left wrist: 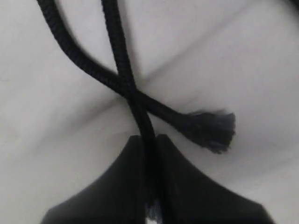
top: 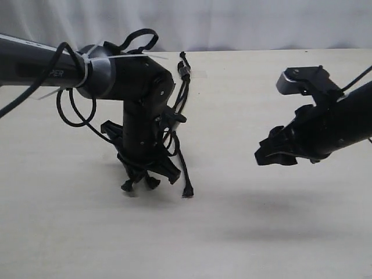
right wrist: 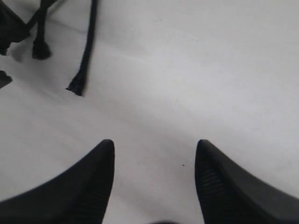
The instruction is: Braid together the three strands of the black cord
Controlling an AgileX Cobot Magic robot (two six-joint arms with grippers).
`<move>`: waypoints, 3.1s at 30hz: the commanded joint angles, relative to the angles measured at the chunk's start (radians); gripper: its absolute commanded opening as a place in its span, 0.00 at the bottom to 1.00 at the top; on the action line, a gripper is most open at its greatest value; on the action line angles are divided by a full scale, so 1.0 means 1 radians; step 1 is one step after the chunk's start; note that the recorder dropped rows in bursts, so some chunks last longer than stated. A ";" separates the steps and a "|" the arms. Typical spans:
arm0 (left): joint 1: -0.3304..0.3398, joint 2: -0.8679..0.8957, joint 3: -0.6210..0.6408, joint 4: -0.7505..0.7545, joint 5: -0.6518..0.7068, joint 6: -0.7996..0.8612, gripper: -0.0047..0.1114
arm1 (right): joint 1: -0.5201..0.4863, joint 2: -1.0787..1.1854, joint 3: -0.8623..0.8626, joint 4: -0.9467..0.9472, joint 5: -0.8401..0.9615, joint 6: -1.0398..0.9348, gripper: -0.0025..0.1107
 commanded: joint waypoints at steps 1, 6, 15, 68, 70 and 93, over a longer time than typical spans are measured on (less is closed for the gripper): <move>0.001 -0.013 0.007 0.000 -0.026 0.003 0.32 | 0.091 -0.008 0.003 -0.011 -0.061 0.065 0.47; 0.026 -0.078 0.007 0.112 -0.016 -0.006 0.40 | 0.117 -0.008 0.003 -0.011 -0.045 0.092 0.47; 0.277 -0.440 0.007 0.063 -0.036 0.029 0.40 | 0.379 0.124 -0.049 -0.048 -0.115 0.244 0.47; 0.621 -0.625 0.605 -0.450 -0.340 0.366 0.40 | 0.610 0.729 -0.673 -0.588 0.032 0.582 0.28; 0.621 -0.625 0.605 -0.450 -0.342 0.366 0.40 | 0.610 0.723 -0.676 -0.594 0.057 0.582 0.11; 0.621 -0.625 0.605 -0.448 -0.360 0.366 0.40 | 0.275 0.587 -0.632 -0.560 0.222 0.530 0.06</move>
